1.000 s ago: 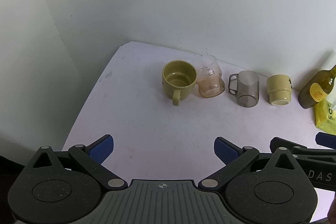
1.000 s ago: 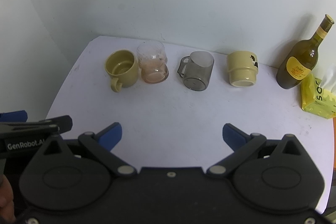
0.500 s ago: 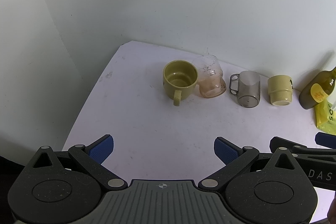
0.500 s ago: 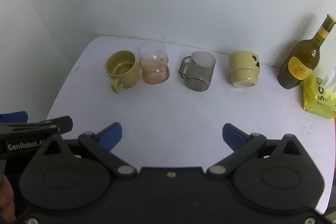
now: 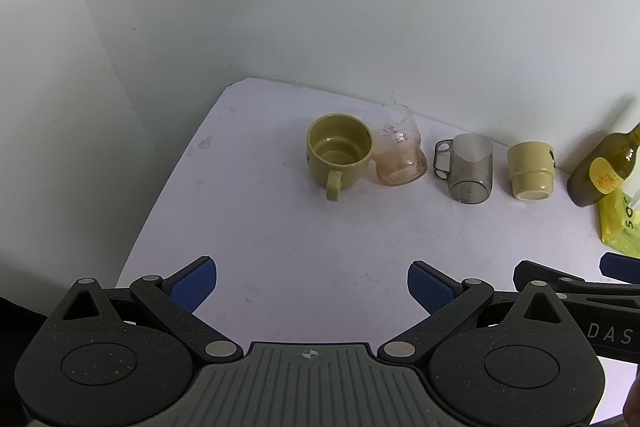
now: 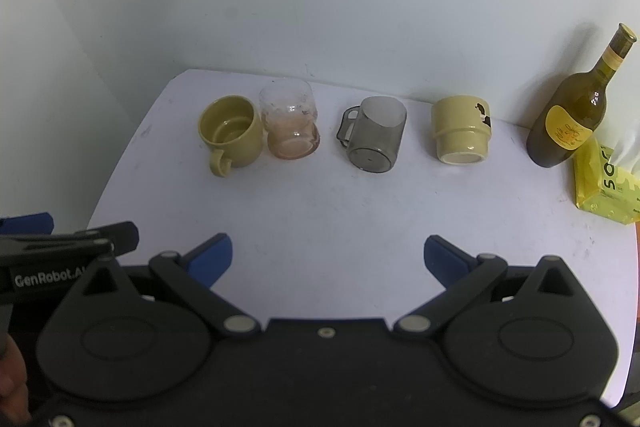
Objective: Flip cup upright
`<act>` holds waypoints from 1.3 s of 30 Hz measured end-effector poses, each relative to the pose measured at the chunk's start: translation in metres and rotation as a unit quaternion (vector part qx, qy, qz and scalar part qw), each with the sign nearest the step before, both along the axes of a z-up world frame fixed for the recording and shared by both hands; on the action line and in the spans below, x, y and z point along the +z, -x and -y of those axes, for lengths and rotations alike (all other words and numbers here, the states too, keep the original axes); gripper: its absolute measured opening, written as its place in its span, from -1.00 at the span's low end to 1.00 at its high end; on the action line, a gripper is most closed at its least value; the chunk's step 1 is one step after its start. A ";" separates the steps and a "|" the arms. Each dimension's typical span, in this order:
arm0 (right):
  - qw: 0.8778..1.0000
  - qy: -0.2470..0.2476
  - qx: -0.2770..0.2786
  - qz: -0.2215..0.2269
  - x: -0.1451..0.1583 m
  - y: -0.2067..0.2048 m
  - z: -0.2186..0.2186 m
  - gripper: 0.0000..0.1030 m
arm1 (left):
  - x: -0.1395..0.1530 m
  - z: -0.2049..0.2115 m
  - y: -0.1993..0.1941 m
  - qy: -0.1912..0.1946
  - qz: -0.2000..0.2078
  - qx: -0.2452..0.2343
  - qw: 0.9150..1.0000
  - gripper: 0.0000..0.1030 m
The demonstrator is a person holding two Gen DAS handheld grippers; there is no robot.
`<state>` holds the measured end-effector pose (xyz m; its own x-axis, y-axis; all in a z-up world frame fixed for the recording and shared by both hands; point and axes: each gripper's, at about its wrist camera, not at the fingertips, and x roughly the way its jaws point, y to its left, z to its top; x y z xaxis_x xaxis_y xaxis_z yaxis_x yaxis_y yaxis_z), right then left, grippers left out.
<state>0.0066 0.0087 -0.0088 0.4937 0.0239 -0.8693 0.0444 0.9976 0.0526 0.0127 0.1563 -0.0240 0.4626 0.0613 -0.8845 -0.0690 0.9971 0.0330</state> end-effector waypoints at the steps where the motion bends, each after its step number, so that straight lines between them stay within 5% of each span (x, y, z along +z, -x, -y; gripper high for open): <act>1: 1.000 0.000 0.000 0.000 0.000 -0.001 0.001 1.00 | 0.000 -0.001 0.000 0.000 0.001 0.000 1.000 1.00; 39: 1.000 -0.005 0.002 0.002 0.007 0.000 0.000 1.00 | 0.009 -0.004 -0.001 -0.001 -0.001 -0.003 1.000 1.00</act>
